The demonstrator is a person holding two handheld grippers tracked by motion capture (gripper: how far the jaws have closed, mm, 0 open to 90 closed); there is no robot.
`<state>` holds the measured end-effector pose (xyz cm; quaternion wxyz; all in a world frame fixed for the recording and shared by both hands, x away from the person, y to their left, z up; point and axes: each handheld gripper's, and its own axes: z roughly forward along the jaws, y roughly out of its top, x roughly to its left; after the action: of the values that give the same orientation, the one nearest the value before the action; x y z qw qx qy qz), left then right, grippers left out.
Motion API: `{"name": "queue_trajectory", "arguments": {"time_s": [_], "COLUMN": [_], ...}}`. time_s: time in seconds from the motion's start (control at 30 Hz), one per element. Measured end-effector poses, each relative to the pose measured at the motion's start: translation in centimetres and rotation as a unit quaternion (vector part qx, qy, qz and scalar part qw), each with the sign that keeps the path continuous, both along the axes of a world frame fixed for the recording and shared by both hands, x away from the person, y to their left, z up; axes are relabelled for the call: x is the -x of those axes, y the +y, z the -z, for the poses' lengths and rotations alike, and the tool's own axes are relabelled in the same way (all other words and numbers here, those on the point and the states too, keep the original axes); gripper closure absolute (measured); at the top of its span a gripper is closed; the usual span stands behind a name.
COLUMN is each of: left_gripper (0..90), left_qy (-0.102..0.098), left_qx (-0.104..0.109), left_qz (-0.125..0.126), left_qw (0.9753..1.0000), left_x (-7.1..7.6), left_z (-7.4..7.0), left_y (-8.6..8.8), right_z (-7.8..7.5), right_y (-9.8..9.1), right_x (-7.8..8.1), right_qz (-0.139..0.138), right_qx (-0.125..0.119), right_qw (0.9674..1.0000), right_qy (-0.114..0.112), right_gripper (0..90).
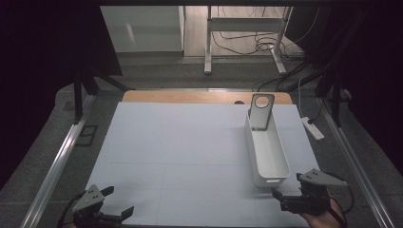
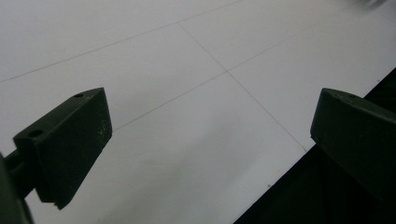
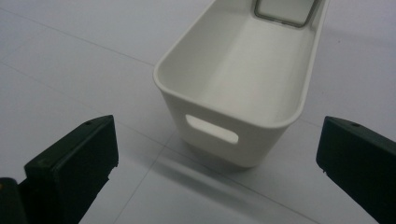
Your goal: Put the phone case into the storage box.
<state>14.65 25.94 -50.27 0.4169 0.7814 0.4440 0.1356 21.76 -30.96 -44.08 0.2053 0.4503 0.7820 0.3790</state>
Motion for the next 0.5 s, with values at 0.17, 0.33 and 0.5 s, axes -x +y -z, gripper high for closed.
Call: {"name": "queue_trajectory", "arguments": {"time_s": [0.17, 0.33, 0.5], "left_gripper": [0.0, 0.0, 0.0], "left_qy": [-0.001, -0.001, -0.002], "left_qx": [-0.002, -0.002, -0.002], "left_qz": [-0.001, 0.000, 0.000], "left_qw": [1.0000, 1.0000, 1.0000], "left_x": [0.0, 0.0, 0.0], "left_z": [0.0, 0.0, 0.0], "left_y": [0.0, 0.0, 0.0], "right_z": [0.5, 0.9, 1.3], "right_y": [-0.2, -0.5, -0.7], "right_x": [0.6, 1.0, 1.3], "right_qz": [0.004, 0.007, 0.009], "right_qx": [0.004, 0.008, 0.014], "right_qw": [1.0000, 0.9999, 0.9998], "right_qy": [0.006, 0.009, 0.014], "right_gripper": [0.0, 0.0, 0.0]}}
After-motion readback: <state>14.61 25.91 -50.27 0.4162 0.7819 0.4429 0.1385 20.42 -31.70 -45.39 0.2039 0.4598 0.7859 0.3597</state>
